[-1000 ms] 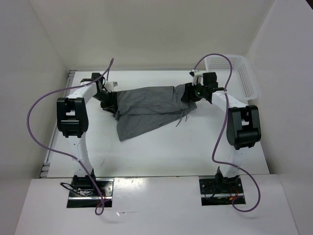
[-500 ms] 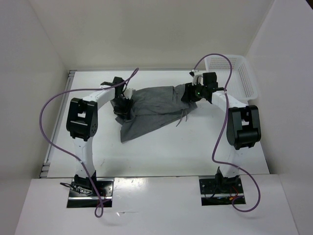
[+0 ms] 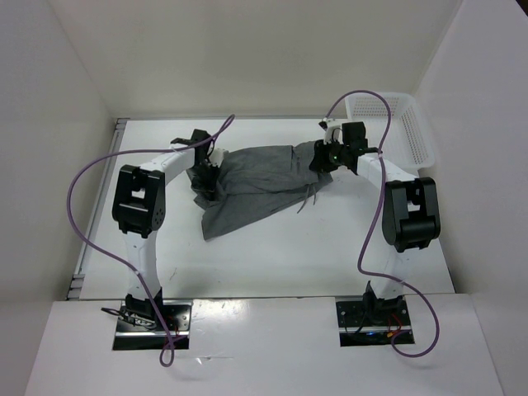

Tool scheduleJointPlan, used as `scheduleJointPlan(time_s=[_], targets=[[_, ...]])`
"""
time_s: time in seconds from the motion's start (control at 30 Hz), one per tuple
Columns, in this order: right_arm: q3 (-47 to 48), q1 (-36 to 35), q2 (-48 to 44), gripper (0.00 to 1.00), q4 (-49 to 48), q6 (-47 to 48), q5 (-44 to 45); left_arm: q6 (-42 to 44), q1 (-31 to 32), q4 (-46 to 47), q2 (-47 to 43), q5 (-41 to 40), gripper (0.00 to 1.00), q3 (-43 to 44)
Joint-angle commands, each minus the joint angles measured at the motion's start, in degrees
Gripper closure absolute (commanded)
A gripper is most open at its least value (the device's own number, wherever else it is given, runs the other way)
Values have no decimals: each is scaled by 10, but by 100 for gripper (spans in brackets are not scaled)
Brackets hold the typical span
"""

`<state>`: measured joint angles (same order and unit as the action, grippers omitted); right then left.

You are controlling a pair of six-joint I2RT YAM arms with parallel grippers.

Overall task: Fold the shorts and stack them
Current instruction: Fold the shorts

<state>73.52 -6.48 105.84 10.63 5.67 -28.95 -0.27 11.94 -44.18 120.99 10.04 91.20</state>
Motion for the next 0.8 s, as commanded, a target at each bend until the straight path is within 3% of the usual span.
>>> scheduleJointPlan(time_s=[0.0, 0.07, 0.13, 0.33, 0.57, 0.77], targets=[[-7, 3, -15, 82, -26, 7, 1, 3, 1, 22, 13, -25, 99, 2], [-7, 3, -15, 94, -26, 7, 6, 3, 1, 28, 4, -41, 100, 7], [-7, 3, -15, 99, -26, 14, 6, 3, 1, 44, -7, -87, 100, 13], [38, 3, -15, 100, -16, 24, -1, 3, -10, 75, -70, -254, 100, 40], [155, 3, 2, 100, 9, 19, -41, 3, -10, 95, -115, -301, 100, 45], [178, 10, -5, 100, 47, 61, -47, 3, -10, 89, -154, -306, 100, 39]])
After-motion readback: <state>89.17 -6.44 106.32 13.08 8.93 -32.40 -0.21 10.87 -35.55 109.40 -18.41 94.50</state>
